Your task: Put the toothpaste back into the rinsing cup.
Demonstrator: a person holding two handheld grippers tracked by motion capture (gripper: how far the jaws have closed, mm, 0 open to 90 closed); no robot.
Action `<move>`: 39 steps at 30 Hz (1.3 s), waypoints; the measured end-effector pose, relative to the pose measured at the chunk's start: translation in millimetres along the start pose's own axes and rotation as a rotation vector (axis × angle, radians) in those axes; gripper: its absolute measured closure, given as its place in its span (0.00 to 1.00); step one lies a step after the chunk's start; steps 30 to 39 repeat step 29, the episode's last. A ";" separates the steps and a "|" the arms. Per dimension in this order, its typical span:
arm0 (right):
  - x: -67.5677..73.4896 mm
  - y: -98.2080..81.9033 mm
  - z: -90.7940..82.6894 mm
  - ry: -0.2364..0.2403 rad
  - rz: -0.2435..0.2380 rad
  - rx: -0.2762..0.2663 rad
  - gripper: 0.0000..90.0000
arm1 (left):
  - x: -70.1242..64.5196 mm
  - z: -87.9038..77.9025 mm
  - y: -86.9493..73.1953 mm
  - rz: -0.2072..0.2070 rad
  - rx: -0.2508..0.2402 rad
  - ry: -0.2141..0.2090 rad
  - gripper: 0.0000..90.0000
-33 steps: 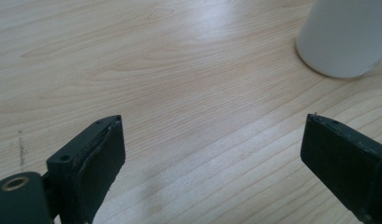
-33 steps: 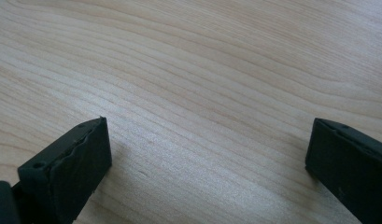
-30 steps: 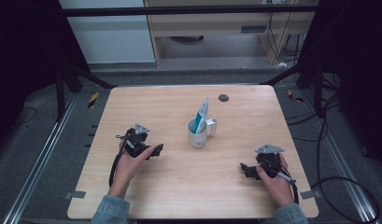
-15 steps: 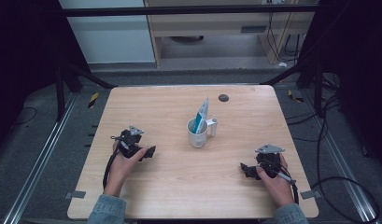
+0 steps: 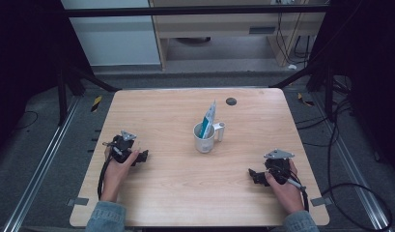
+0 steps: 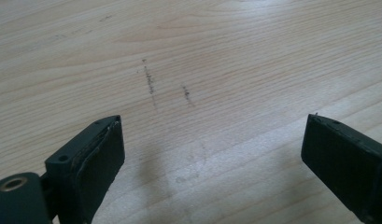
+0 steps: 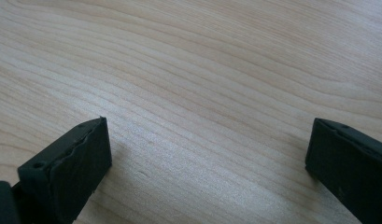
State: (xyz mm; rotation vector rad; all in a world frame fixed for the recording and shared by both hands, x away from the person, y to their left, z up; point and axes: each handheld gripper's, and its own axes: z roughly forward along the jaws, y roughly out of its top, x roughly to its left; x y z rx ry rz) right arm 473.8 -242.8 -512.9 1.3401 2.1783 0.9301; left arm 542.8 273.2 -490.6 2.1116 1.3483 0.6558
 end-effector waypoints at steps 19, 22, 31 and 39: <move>0.0 0.0 -0.1 0.002 0.001 0.000 0.01 | 12.1 13.5 -11.7 -0.091 -0.057 -0.034 0.03; 0.0 0.0 0.0 0.000 0.000 0.000 0.01 | 12.5 13.8 -11.6 -0.088 -0.056 -0.035 0.02; 0.0 0.0 0.0 0.000 0.000 0.000 0.01 | 12.0 13.9 -11.5 -0.101 -0.044 -0.027 0.00; 0.0 0.0 0.0 0.000 0.000 0.000 0.01 | 12.0 13.9 -11.5 -0.101 -0.044 -0.027 0.00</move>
